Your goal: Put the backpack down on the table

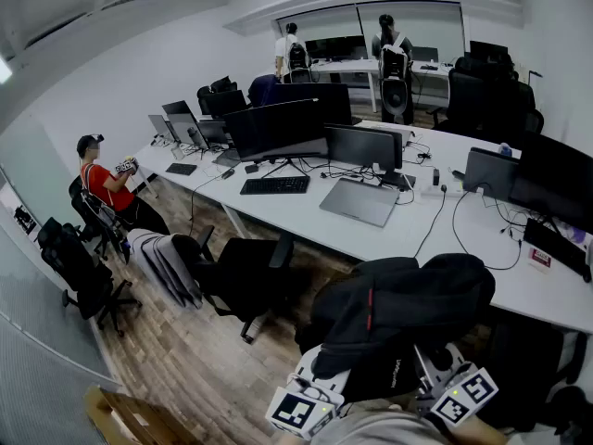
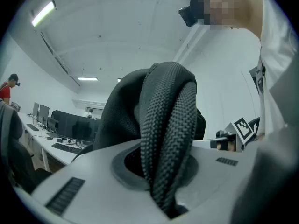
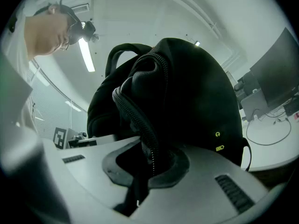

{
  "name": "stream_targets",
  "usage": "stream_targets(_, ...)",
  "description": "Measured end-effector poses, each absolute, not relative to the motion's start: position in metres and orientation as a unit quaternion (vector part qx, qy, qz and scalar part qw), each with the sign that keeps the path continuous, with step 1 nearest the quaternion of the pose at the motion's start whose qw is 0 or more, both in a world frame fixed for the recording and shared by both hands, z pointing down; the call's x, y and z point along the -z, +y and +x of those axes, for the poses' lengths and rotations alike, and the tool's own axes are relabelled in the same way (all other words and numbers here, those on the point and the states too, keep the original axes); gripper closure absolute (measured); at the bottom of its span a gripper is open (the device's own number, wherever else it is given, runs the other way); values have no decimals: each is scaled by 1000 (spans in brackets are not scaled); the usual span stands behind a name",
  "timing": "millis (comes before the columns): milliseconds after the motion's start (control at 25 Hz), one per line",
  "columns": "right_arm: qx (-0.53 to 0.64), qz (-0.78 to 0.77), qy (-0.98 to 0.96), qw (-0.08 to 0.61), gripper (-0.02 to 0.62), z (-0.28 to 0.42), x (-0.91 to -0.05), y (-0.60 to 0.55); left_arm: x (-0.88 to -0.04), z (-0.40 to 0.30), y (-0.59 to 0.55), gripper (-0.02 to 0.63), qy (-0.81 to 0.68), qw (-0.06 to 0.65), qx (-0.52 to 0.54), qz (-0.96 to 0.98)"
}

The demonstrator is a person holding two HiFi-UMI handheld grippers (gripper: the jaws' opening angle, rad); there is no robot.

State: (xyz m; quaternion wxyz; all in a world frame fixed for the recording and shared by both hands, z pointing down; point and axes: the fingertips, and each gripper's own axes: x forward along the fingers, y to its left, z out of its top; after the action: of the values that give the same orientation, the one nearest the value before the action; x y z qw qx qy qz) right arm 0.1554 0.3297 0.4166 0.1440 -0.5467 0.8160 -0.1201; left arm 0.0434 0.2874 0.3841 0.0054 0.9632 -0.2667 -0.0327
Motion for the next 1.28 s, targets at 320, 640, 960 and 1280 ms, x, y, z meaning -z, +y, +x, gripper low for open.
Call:
stream_targets(320, 122, -543, 819, 139, 568, 150, -419, 333, -386, 39, 293, 578, -271, 11, 33, 962)
stream_targets(640, 126, -533, 825, 142, 568, 154, -415, 332, -381, 41, 293, 578, -284, 2, 34, 958)
stream_targets(960, 124, -497, 847, 143, 568, 161, -412, 318, -377, 42, 289, 578, -323, -12, 31, 946)
stream_targets(1280, 121, -460, 869, 138, 568, 182, -403, 308, -370, 62, 286, 578, -360, -14, 39, 932)
